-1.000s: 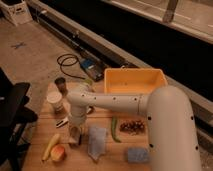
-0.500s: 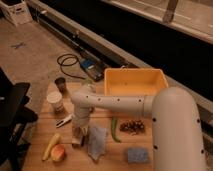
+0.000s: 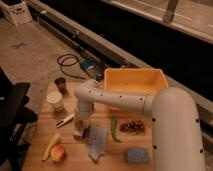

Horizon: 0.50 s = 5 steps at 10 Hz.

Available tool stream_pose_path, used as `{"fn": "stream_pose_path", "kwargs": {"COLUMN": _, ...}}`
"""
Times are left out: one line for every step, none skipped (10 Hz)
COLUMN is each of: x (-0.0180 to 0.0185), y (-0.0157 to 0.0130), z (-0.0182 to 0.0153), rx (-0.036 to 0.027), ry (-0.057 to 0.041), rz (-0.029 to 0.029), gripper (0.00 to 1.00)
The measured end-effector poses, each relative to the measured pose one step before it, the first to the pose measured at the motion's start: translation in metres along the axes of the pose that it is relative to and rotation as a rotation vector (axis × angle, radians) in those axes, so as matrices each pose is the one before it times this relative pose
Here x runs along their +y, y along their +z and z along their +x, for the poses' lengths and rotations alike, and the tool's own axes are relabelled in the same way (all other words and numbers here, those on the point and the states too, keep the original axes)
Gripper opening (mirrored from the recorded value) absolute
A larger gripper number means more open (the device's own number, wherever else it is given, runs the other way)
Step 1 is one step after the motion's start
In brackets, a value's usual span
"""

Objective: Wipe table surface with eraser

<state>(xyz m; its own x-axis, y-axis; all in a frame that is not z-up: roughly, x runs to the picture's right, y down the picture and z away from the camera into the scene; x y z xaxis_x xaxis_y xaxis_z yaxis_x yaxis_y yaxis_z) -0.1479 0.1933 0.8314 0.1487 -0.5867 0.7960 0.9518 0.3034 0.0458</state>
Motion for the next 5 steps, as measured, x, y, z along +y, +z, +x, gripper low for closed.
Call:
{"fn": "stream_pose_path", "kwargs": {"x": -0.00875, "y": 0.00048, "z": 0.00143, "rx": 0.00185, "ry": -0.01596, "rz": 0.00441, "gripper": 0.0}}
{"fn": "stream_pose_path", "kwargs": {"x": -0.01784, "y": 0.00341, "z": -0.00359, "rx": -0.00462, "ry": -0.02728, "rz": 0.00797, "gripper": 0.0}}
{"fn": "stream_pose_path", "kwargs": {"x": -0.01354, "y": 0.00512, "z": -0.00361, "rx": -0.01211, "ry": -0.01929, "rz": 0.00404, "gripper": 0.0}}
{"fn": "stream_pose_path", "kwargs": {"x": -0.00996, "y": 0.00521, "z": -0.00479, "rx": -0.01512, "ry": -0.01415, "rz": 0.00303, "gripper": 0.0}}
{"fn": "stream_pose_path", "kwargs": {"x": -0.00978, "y": 0.00683, "z": -0.00869, "rx": -0.02328, "ry": -0.01847, "rz": -0.00085, "gripper": 0.0}}
